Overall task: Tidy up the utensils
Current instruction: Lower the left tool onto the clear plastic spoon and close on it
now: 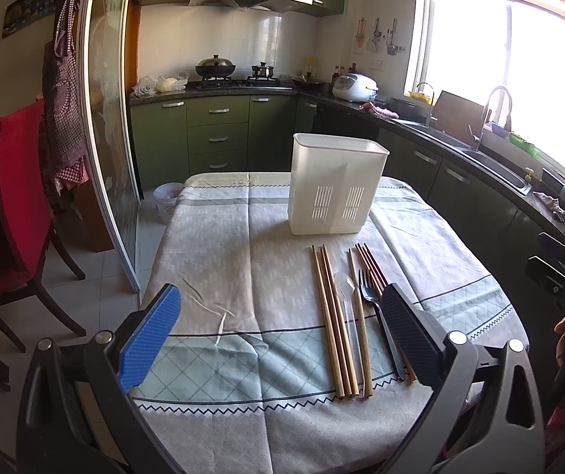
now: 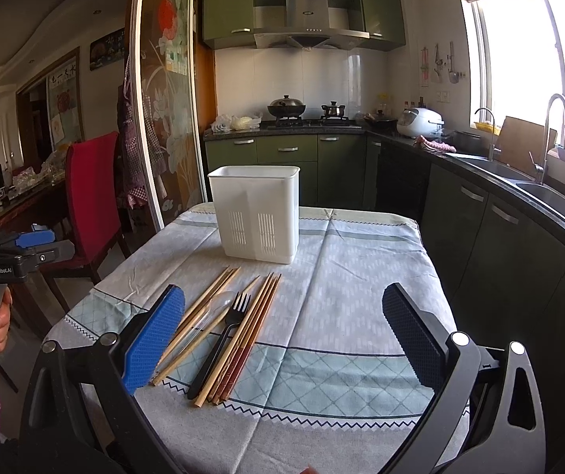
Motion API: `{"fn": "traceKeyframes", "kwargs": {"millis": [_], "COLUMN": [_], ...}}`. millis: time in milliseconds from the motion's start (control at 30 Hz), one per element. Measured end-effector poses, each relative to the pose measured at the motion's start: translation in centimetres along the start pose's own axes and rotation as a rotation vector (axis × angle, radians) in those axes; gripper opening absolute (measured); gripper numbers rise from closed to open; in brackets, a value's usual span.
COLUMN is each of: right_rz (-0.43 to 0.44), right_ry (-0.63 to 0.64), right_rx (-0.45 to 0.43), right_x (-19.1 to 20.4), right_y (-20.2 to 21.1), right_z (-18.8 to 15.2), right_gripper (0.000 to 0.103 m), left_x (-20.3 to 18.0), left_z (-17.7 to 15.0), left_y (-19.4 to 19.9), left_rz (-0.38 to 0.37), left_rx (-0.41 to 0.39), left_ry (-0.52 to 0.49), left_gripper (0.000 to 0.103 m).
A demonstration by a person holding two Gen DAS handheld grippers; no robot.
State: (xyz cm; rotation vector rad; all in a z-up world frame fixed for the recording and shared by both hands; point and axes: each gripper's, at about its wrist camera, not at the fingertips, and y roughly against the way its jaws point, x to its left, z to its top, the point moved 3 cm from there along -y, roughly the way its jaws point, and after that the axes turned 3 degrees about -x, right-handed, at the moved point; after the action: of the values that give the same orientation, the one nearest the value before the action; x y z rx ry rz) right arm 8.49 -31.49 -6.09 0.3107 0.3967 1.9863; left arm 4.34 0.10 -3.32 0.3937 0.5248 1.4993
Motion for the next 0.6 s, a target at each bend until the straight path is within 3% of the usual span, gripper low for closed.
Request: {"fn": "traceKeyframes", "kwargs": {"millis": [167,300,400,533,567,600], "right_rz": [-0.038,0.004,0.003,0.011,0.015,0.019], "right_ry": [0.014,-0.027,-0.044,-0.093,-0.113,-0.132], "right_rx": [0.142,0.279,0.304,0.320,0.329,0.344], "right_x": [-1.5,-2.7,-3.5,-4.3,-4.6,-4.8], "right_y": [-2.4,-4.7,-5.6,-6.1,-6.2,-6.3], "right_z": [0.4,-0.1,-0.4,-0.5,-0.5,-0.5], "right_gripper": [0.099,0.099,0.099,0.099,0.099,0.099], "left_x": [0.2,-0.8,-2.6,-4.9,-5.3,-5.6], "left_z": [0.8,1.2,1.0,0.6,0.4,0.3], "left_y": [-2.7,-5.8,-8.6,-12.2,-13.1,-14.0], "left_rz": [-0.011,-0.089,-0.158,-0.174,-0.181,-0.183], "left_rx": [0.125,0.268,0.386,0.493,0.518,0.546], "left_ry": [0.020,0.024,0.007,-0.015,-0.002,0.009], "left_gripper": [0.097,0.097,0.096,0.096,0.095,0.086]}}
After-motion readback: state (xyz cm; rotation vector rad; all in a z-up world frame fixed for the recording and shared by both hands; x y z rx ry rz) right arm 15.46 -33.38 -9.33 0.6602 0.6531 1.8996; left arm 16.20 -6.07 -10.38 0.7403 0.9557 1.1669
